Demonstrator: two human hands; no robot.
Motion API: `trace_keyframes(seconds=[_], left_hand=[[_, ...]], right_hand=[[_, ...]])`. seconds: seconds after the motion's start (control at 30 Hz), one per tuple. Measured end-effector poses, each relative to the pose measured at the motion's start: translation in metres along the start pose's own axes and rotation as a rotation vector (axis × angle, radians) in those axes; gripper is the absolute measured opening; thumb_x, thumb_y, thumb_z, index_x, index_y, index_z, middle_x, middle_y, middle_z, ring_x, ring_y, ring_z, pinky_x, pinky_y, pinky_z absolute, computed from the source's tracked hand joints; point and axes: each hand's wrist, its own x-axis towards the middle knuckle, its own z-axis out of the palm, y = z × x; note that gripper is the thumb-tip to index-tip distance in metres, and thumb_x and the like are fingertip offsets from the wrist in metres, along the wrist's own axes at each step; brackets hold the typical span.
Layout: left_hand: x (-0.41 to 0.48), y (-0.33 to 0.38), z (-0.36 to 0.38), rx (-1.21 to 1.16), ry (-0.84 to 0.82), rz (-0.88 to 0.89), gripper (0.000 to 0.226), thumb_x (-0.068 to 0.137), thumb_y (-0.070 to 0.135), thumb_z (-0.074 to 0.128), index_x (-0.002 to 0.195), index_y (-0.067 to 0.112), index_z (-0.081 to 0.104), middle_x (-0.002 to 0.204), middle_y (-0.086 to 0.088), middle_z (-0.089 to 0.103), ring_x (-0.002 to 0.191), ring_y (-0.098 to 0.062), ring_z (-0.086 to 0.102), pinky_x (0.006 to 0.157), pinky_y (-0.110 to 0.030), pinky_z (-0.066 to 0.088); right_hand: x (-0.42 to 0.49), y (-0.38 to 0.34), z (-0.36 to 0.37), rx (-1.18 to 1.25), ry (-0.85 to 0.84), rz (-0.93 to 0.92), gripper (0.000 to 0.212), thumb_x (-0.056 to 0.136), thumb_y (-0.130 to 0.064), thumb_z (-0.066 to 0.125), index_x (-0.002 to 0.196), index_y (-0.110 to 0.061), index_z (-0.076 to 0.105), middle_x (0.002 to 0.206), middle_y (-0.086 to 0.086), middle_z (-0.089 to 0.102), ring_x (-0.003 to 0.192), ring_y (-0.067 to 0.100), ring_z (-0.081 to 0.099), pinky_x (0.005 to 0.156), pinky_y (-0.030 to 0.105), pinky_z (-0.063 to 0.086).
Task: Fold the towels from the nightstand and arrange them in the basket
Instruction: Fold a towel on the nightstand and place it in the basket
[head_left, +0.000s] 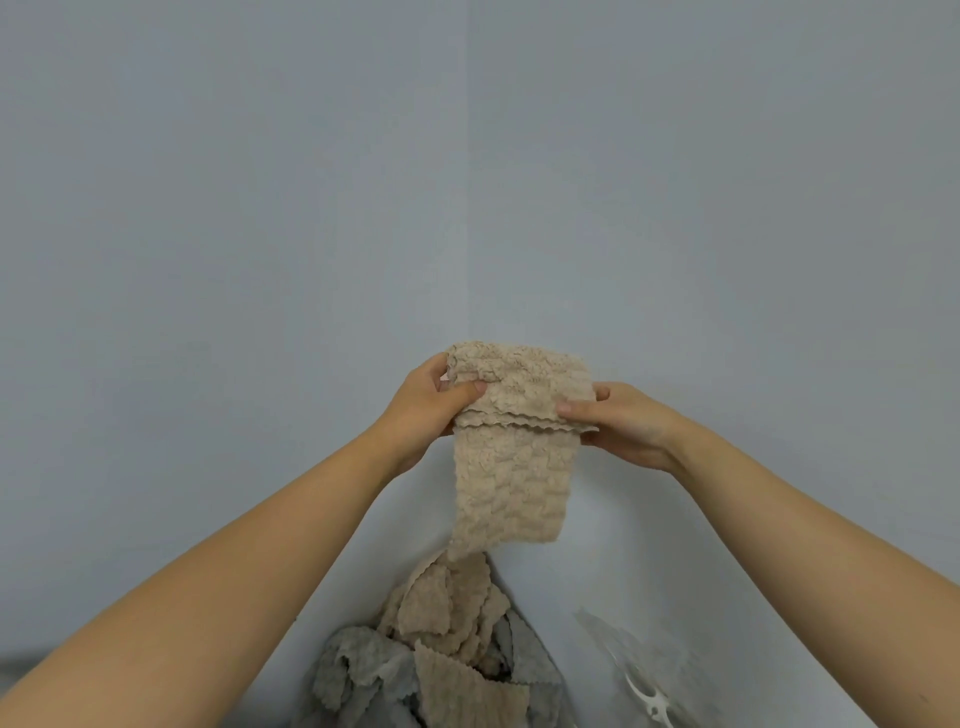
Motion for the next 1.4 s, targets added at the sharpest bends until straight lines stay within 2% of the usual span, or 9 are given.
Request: trace_keyframes(seconds=[0.13, 0.27, 0.37, 0.67, 0.83, 1.0, 1.17, 1.3, 1.4], left_hand=[[-0.001, -0.002, -0.003, -0.126, -0.144, -0.147, 0.034, 0.085, 0.019, 0.064, 0.116, 0.006, 0.061, 0.117, -0.011, 0.067, 0.108, -0.023, 0.063, 0.095, -0.036, 0.05], [-0.005, -0.005, 0.001, 0.045, -0.179, -0.123, 0.019, 0.088, 0.013, 0.064, 0.107, 0.014, 0.064, 0.103, 0.0, 0.072, 0.098, -0.014, 0.068, 0.082, -0.024, 0.055], [-0.009, -0.006, 0.001, 0.14, -0.15, -0.051, 0.015, 0.091, 0.016, 0.062, 0.104, 0.02, 0.064, 0.104, -0.003, 0.071, 0.098, -0.018, 0.068, 0.085, -0.029, 0.056], [-0.01, 0.003, -0.004, 0.008, -0.157, -0.053, 0.041, 0.083, -0.003, 0.065, 0.118, 0.017, 0.057, 0.112, -0.005, 0.068, 0.096, -0.019, 0.069, 0.072, -0.03, 0.058], [-0.011, 0.006, -0.009, -0.066, -0.146, -0.054, 0.036, 0.082, -0.007, 0.063, 0.115, 0.007, 0.061, 0.097, -0.009, 0.072, 0.078, -0.018, 0.07, 0.059, -0.024, 0.055], [-0.012, 0.005, -0.011, -0.213, -0.14, -0.061, 0.031, 0.081, -0.005, 0.06, 0.106, 0.011, 0.067, 0.103, -0.008, 0.071, 0.096, -0.027, 0.062, 0.085, -0.04, 0.052], [-0.008, 0.002, -0.016, -0.5, -0.207, -0.121, 0.035, 0.089, -0.003, 0.042, 0.122, -0.004, 0.054, 0.119, -0.017, 0.062, 0.098, -0.026, 0.066, 0.082, -0.033, 0.057], [-0.005, 0.005, -0.015, -0.49, -0.093, -0.206, 0.034, 0.094, 0.035, 0.049, 0.081, 0.008, 0.067, 0.089, -0.003, 0.067, 0.078, -0.02, 0.068, 0.067, -0.033, 0.057], [-0.004, 0.007, -0.008, -0.347, 0.015, -0.209, 0.032, 0.093, 0.034, 0.055, 0.069, 0.014, 0.06, 0.073, 0.002, 0.063, 0.07, -0.014, 0.064, 0.07, -0.033, 0.055]], right_hand=[[0.001, 0.0, 0.002, 0.035, 0.086, -0.057, 0.016, 0.089, -0.001, 0.057, 0.102, -0.003, 0.065, 0.102, 0.009, 0.07, 0.096, 0.022, 0.065, 0.089, 0.035, 0.051], [-0.002, -0.003, 0.003, 0.016, 0.044, -0.068, 0.017, 0.093, -0.004, 0.053, 0.104, -0.009, 0.065, 0.098, 0.004, 0.072, 0.09, 0.018, 0.069, 0.08, 0.033, 0.057], [-0.006, -0.005, 0.001, -0.046, 0.021, -0.065, 0.017, 0.095, -0.009, 0.052, 0.107, -0.01, 0.063, 0.098, 0.003, 0.072, 0.09, 0.017, 0.069, 0.077, 0.03, 0.058], [-0.014, -0.008, -0.007, 0.039, -0.043, -0.037, 0.022, 0.093, -0.006, 0.052, 0.113, -0.005, 0.061, 0.102, 0.003, 0.073, 0.094, 0.015, 0.07, 0.077, 0.025, 0.057], [-0.013, -0.004, -0.012, 0.163, -0.1, -0.038, 0.059, 0.059, -0.019, 0.085, 0.112, -0.005, 0.064, 0.105, 0.011, 0.071, 0.091, 0.019, 0.071, 0.078, 0.028, 0.058], [-0.013, -0.003, -0.009, 0.362, -0.133, -0.038, 0.037, 0.068, -0.004, 0.071, 0.105, -0.002, 0.07, 0.108, 0.016, 0.07, 0.091, 0.023, 0.071, 0.071, 0.028, 0.059], [-0.009, -0.001, -0.01, 0.548, -0.131, -0.026, 0.075, 0.046, -0.005, 0.088, 0.116, 0.003, 0.062, 0.118, 0.023, 0.063, 0.102, 0.032, 0.066, 0.087, 0.041, 0.055], [-0.007, -0.006, -0.006, 0.681, -0.001, 0.032, 0.048, 0.09, -0.044, 0.048, 0.115, -0.006, 0.063, 0.116, 0.018, 0.065, 0.103, 0.034, 0.065, 0.087, 0.045, 0.052], [-0.007, -0.01, 0.003, 0.523, -0.047, 0.003, 0.035, 0.093, -0.033, 0.044, 0.101, -0.007, 0.066, 0.108, 0.016, 0.066, 0.096, 0.028, 0.066, 0.082, 0.041, 0.056]])
